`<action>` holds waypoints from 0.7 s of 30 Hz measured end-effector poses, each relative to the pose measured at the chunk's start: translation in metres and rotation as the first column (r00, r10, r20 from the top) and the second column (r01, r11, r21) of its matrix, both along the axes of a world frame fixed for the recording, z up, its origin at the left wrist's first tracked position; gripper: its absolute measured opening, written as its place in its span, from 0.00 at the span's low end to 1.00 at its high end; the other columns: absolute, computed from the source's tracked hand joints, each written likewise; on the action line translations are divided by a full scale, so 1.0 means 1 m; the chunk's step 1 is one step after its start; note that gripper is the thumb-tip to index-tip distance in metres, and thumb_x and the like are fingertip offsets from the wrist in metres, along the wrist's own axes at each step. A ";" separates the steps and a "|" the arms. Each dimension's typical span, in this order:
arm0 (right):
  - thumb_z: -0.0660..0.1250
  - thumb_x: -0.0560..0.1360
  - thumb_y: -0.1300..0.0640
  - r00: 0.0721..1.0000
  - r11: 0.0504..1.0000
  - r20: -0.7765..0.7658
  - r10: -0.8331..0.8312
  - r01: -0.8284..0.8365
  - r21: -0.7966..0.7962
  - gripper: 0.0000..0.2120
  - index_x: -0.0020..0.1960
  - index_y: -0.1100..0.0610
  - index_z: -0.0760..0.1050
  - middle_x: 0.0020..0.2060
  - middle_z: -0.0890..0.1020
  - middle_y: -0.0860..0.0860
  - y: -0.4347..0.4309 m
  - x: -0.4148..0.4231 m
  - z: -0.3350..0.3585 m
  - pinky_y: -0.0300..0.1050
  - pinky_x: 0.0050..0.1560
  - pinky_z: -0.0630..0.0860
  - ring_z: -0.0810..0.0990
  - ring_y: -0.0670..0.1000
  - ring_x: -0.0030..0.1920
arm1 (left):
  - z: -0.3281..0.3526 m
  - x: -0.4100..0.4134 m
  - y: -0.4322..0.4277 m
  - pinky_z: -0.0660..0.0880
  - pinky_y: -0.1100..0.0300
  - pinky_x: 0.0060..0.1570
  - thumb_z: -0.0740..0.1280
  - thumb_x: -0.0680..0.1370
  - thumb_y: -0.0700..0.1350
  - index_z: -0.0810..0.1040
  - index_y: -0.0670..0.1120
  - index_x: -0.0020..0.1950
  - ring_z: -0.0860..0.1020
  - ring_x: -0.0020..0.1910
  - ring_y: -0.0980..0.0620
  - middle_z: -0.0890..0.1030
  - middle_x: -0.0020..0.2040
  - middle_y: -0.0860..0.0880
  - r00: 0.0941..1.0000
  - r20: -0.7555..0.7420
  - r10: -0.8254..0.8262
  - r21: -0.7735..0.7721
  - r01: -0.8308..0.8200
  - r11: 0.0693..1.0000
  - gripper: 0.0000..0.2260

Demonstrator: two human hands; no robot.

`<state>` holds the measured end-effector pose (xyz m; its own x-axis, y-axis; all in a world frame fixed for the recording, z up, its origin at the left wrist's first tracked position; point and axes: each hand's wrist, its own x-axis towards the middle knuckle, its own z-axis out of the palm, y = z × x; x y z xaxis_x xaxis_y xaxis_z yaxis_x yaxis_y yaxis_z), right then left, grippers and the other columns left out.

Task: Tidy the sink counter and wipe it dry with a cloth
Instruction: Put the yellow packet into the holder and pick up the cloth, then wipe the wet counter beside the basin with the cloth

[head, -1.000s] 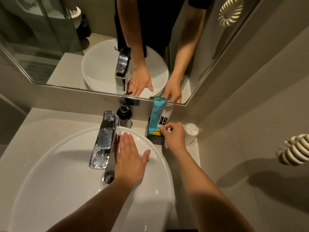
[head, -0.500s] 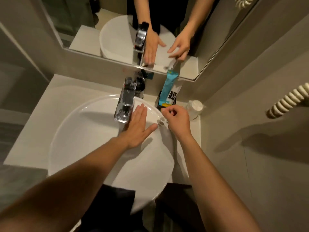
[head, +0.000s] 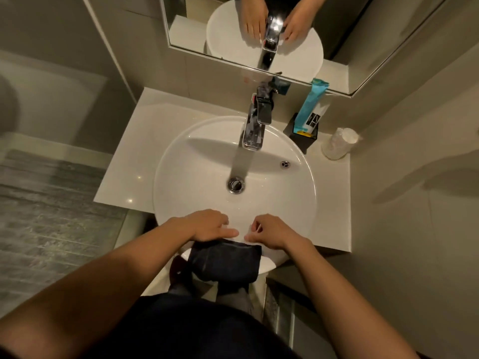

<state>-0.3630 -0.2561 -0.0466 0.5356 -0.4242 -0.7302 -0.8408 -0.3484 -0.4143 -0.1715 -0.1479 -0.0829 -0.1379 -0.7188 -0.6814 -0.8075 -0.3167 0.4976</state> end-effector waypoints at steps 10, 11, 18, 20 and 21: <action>0.74 0.73 0.43 0.979 0.995 -0.187 0.079 -0.066 0.074 0.23 0.51 0.64 0.81 0.46 0.84 0.59 0.029 0.006 -0.013 0.51 0.48 0.75 0.82 0.59 0.49 | 0.004 -0.012 0.016 0.64 0.50 0.51 0.64 0.75 0.70 0.70 0.48 0.55 0.75 0.50 0.47 0.77 0.51 0.49 0.988 0.084 -0.128 0.056 0.123 0.991 0.26; 0.73 0.75 0.43 0.979 0.994 -0.184 0.088 -0.076 0.073 0.22 0.52 0.63 0.80 0.46 0.83 0.57 0.030 0.006 -0.011 0.50 0.49 0.74 0.81 0.57 0.48 | 0.005 -0.011 0.016 0.64 0.50 0.51 0.63 0.76 0.70 0.70 0.48 0.53 0.74 0.49 0.48 0.76 0.50 0.50 0.987 0.084 -0.134 0.059 0.129 0.990 0.25; 0.71 0.76 0.44 0.988 0.986 0.055 -0.142 0.137 0.097 0.18 0.39 0.56 0.74 0.35 0.77 0.51 0.030 0.000 0.007 0.44 0.40 0.69 0.74 0.49 0.37 | 0.009 -0.002 0.027 0.67 0.51 0.45 0.66 0.78 0.64 0.69 0.50 0.39 0.73 0.44 0.48 0.75 0.43 0.50 0.997 -0.065 0.036 -0.041 -0.039 0.998 0.19; 0.73 0.75 0.42 0.933 0.932 0.144 -0.331 0.300 0.202 0.19 0.42 0.59 0.77 0.36 0.79 0.53 0.030 -0.003 0.016 0.44 0.40 0.73 0.76 0.50 0.38 | 0.018 0.008 0.029 0.67 0.54 0.43 0.68 0.78 0.61 0.69 0.50 0.39 0.72 0.41 0.50 0.74 0.41 0.51 0.965 -0.209 0.158 -0.069 -0.175 0.982 0.18; 0.73 0.74 0.42 0.891 0.890 0.168 -0.421 0.370 0.266 0.19 0.44 0.60 0.77 0.36 0.79 0.53 0.030 -0.003 0.021 0.44 0.39 0.74 0.77 0.50 0.38 | 0.023 0.014 0.030 0.66 0.56 0.41 0.69 0.79 0.60 0.70 0.50 0.38 0.72 0.40 0.51 0.75 0.40 0.51 0.942 -0.266 0.204 -0.079 -0.232 0.969 0.18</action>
<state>-0.3655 -0.2263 -0.0255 0.5110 -0.4751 -0.7163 -0.7702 0.1168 -0.6270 -0.1576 -0.1177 -0.0597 -0.1276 -0.8176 -0.5615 -0.5669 -0.4044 0.7177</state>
